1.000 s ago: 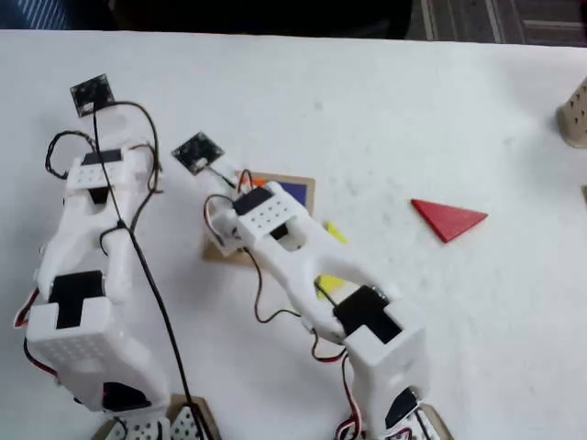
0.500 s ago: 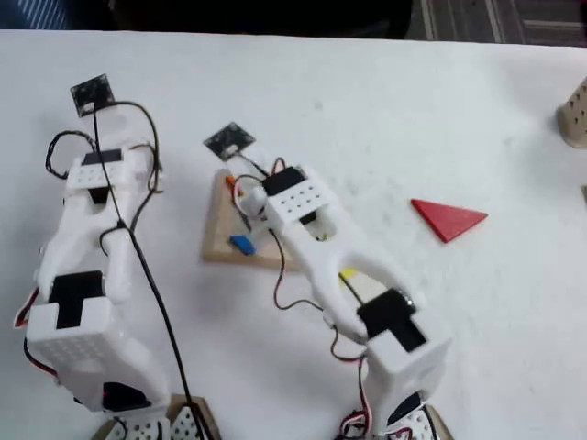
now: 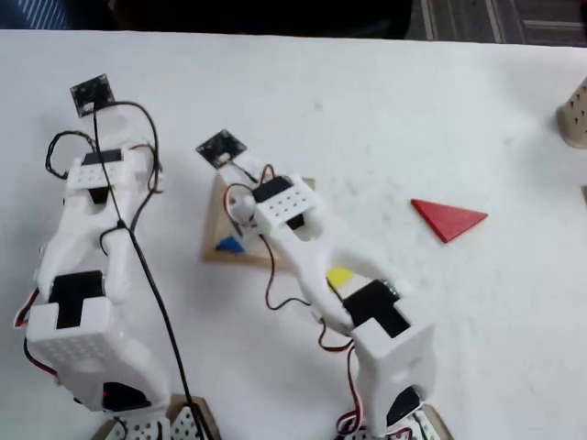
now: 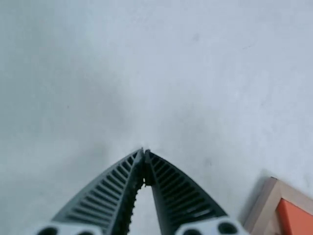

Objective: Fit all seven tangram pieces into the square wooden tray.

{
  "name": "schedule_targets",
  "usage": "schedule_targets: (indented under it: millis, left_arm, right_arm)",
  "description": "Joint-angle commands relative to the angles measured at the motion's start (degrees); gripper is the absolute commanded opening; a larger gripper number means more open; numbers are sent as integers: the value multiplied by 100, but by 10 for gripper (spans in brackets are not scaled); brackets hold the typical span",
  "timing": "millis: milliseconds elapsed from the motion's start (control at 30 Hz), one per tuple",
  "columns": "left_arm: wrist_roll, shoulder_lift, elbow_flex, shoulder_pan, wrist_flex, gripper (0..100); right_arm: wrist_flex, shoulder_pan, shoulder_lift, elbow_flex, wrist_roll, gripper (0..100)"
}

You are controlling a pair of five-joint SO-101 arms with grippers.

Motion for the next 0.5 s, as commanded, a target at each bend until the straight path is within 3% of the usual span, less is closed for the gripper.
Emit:
schedule_targets:
  millis: [0,467]
  left_arm:
    - [62,-48,-325,-22,-114,22]
    - [62,-48,-325,4,-132,22]
  right_arm:
    - [-444,-92,-22,-149,62,18]
    - [-567,-127,-787,-97,62,18]
